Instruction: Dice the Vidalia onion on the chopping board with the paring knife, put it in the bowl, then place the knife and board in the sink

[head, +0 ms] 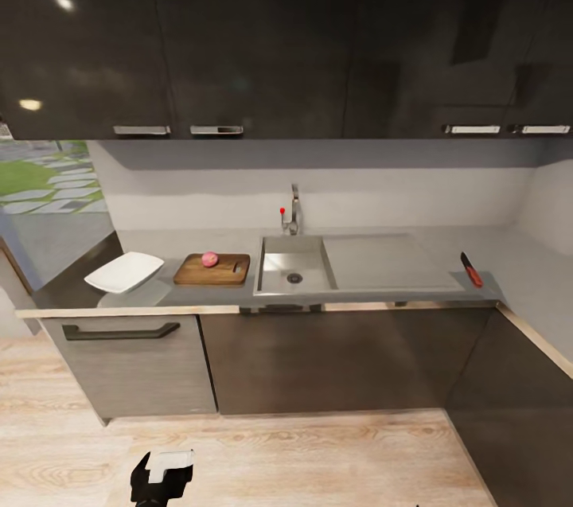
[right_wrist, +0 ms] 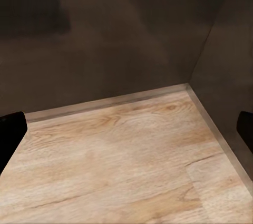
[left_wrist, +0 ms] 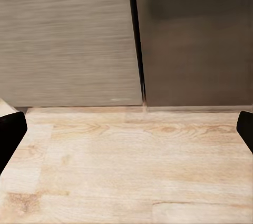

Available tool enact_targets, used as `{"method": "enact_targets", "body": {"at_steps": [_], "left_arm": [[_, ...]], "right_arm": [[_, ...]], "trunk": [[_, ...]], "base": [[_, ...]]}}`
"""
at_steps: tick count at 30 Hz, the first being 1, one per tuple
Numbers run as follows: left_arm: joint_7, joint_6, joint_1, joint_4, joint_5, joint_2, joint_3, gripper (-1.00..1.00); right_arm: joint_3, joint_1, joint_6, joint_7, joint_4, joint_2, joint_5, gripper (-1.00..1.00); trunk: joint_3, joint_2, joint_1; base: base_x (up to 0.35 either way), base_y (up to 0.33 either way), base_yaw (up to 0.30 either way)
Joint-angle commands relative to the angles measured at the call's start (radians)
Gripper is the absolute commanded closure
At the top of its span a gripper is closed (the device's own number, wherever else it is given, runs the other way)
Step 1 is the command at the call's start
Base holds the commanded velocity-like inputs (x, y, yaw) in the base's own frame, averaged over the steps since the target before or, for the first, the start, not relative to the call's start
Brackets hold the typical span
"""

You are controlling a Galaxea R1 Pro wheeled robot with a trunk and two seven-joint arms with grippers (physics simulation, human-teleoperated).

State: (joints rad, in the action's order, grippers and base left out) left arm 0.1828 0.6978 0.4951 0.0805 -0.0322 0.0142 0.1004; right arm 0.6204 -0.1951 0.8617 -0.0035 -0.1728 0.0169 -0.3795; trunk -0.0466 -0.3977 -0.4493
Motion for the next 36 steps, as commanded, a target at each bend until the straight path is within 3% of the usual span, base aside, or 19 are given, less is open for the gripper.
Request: {"method": "enact_targets", "body": {"at_steps": [1,12,17,19,20,23,24,26,30,34,35,36], "left_arm": [[0.004,0.005,0.002,0.004,-0.003,0.000,0.008,-1.00],[0.004,0.006,0.002,0.004,-0.003,-0.002,0.008,-1.00],[0.004,0.006,0.002,0.004,-0.002,-0.005,0.008,-1.00],[0.004,0.006,0.002,0.004,-0.003,-0.005,0.008,-1.00],[0.004,0.006,0.002,0.004,-0.003,-0.005,0.008,-1.00],[0.004,0.005,0.002,0.004,-0.003,-0.005,0.008,-1.00],[0.004,0.005,0.002,0.004,-0.003,-0.005,0.008,-1.00],[0.004,0.005,0.002,0.004,-0.003,-0.005,0.008,-1.00],[0.004,0.005,0.002,0.004,-0.003,-0.005,0.008,-1.00],[0.004,0.005,0.002,0.004,-0.003,-0.005,0.008,-1.00],[0.004,0.005,0.002,0.004,-0.003,-0.005,0.008,-1.00],[0.004,0.005,0.002,0.004,-0.003,-0.005,0.008,-1.00]], "right_arm": [[0.008,-0.001,0.004,-0.001,0.001,0.000,-0.010,-1.00],[0.011,-0.001,-0.004,-0.003,0.000,0.001,-0.010,-1.00],[0.012,-0.004,-0.055,-0.117,-0.045,0.002,-0.011,-1.00],[0.009,-0.010,-0.120,-0.171,-0.095,0.001,-0.011,-1.00],[0.007,-0.022,-0.226,-0.205,-0.187,-0.009,-0.011,-1.00],[-0.002,-0.031,-0.426,-0.226,-0.368,-0.035,-0.012,-1.00],[-0.023,-0.035,-0.599,-0.233,-0.530,-0.054,-0.012,-1.00],[-0.104,-0.037,-0.852,-0.237,-0.779,-0.068,-0.010,-1.00],[-0.206,-0.038,-1.130,-0.240,-1.076,-0.074,-0.010,-1.00],[-0.247,-0.045,-1.318,-0.241,-1.282,-0.074,-0.010,-1.00],[-0.264,-0.056,-1.387,-0.242,-1.345,-0.074,-0.011,-1.00],[-0.300,-0.107,-1.496,-0.244,-1.414,-0.071,-0.012,-1.00]], "trunk": [[-0.002,-0.002,-0.001],[-0.001,-0.002,-0.001],[-0.001,-0.002,-0.001],[-0.001,-0.002,-0.001],[-0.001,-0.002,-0.001],[-0.001,-0.002,-0.001],[-0.001,-0.002,-0.001],[-0.001,-0.002,-0.001],[-0.001,-0.002,-0.001],[-0.001,-0.002,-0.001],[-0.001,-0.002,-0.001],[-0.001,-0.002,-0.001]], "base": [[0.000,0.000,0.000],[0.000,0.000,0.000],[0.000,0.000,0.000],[0.000,0.000,0.000],[0.000,0.000,0.000],[0.000,0.000,0.000],[0.000,0.000,0.000],[0.000,0.000,0.000],[0.000,0.000,0.000],[0.000,0.000,0.000],[0.000,0.000,0.000],[0.000,0.000,0.000]]}}
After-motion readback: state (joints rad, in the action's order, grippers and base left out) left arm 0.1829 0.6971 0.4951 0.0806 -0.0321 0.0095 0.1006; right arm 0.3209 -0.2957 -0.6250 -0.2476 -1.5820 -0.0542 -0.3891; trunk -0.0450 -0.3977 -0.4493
